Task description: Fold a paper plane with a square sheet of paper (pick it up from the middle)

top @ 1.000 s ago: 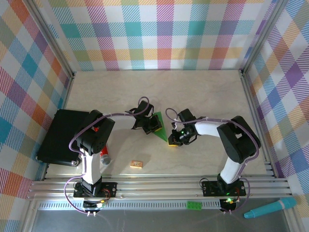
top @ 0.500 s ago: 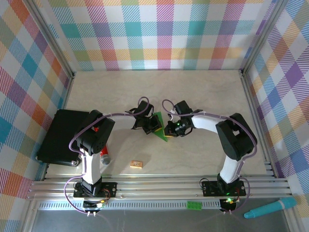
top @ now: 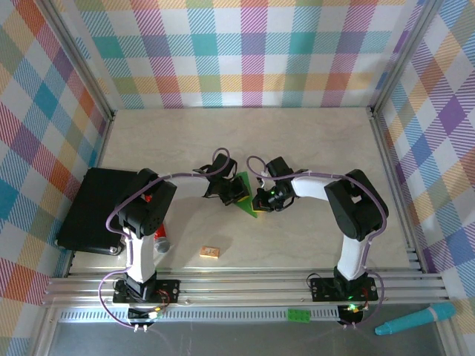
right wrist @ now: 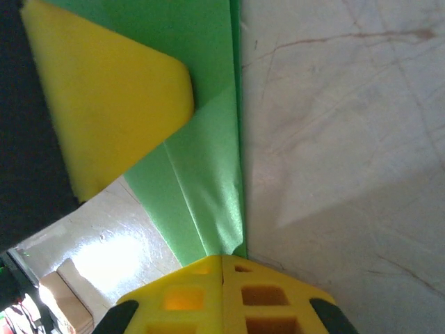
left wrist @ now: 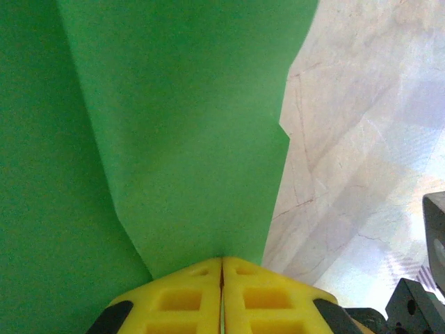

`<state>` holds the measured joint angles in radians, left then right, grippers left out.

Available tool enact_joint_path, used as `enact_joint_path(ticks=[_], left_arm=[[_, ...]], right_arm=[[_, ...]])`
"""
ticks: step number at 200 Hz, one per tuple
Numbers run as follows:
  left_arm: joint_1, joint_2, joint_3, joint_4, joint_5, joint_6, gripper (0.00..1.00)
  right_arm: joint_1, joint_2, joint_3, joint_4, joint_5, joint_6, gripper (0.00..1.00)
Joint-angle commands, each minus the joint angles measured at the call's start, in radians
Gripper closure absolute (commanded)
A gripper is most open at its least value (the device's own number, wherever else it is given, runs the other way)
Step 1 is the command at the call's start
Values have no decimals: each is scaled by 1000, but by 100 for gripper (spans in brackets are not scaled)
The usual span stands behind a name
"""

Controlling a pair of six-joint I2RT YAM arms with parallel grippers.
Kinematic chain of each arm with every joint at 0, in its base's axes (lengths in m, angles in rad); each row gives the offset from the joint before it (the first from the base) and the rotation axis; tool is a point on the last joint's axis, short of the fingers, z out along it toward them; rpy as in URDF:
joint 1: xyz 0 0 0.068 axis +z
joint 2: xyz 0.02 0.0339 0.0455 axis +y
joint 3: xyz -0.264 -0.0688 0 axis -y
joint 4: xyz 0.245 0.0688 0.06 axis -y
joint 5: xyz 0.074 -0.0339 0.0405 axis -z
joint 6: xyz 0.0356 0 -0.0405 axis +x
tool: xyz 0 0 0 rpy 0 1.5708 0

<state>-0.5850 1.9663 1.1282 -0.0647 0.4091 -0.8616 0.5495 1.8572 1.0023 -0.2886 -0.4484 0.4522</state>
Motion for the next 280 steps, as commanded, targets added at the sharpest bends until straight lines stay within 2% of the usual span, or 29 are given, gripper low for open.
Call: enact_joint_path(ticks=[1,41,99,131,182,215,242,280], left_arm=[[33,28,15,-80,-52,30,90],[86,82,53,-74,-32,67,90],[169,102,96,-93,4,123,88],[211,120,135,-120,-15,160,88],[295,146,146,-74,-27,232,88],[358,177,134,10,13,260,88],[373,187,141,54,43,266,88],[373,166,232,-17,28,292,88]], right_arm=[[4,38,-59,-170,149,-38,93],[3,54,-56,-202,213,-32,94],[3,73,-73,-212,239,-18,94],[3,78,-79,-217,250,-12,95],[4,79,-83,-205,240,-5,95],[3,79,-88,-192,234,8,94],[3,74,-93,-174,223,21,94],[3,51,-72,-140,162,33,92]])
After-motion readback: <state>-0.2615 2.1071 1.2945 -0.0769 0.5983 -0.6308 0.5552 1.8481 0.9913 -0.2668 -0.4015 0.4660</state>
